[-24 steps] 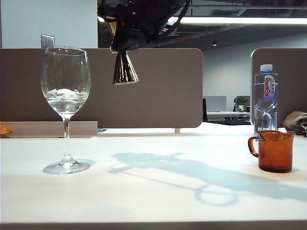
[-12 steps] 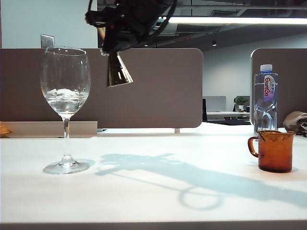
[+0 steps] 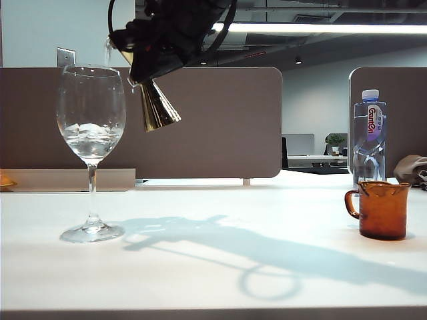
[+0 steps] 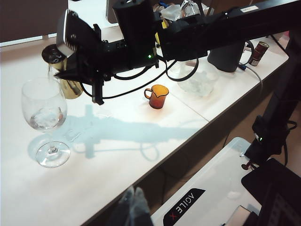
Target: Pick up the small amber measuring cup and pour the water in it into the jigger, then pick up the jigger and pour the water in it into the wine glass.
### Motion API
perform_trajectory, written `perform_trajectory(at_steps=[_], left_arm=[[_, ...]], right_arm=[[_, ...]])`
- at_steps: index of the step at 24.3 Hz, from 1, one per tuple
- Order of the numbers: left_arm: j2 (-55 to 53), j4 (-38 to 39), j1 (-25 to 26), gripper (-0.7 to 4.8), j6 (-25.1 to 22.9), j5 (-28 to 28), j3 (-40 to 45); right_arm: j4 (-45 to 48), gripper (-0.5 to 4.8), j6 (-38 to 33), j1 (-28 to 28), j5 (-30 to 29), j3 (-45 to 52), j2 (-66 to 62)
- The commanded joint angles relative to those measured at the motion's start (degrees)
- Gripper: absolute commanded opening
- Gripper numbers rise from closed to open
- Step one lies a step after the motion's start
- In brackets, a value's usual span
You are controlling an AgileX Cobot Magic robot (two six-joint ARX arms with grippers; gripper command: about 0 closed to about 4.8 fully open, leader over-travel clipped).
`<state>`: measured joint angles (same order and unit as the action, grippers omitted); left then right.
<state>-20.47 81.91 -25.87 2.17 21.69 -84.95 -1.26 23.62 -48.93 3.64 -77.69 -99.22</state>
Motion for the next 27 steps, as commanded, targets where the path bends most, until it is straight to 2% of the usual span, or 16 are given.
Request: perform_trajectory(at_steps=[1, 13, 27], left_arm=[[-0.1, 0.1, 0.0, -0.02, -0.2, 0.2, -0.2], [-0.1, 0.1, 0.0, -0.02, -0.2, 0.2, -0.2], [-0.1, 0.1, 0.0, -0.02, -0.2, 0.2, -0.2]], right_arm=[[1.0, -0.05, 3.5, -0.5, 0.8, -0.5, 0.3], [1.0, -0.05, 17.8, -1.6, 4.3, -0.9, 0.2], [1.4, -0.05, 27.6, -1.6, 7.5, -0.9, -0.5]])
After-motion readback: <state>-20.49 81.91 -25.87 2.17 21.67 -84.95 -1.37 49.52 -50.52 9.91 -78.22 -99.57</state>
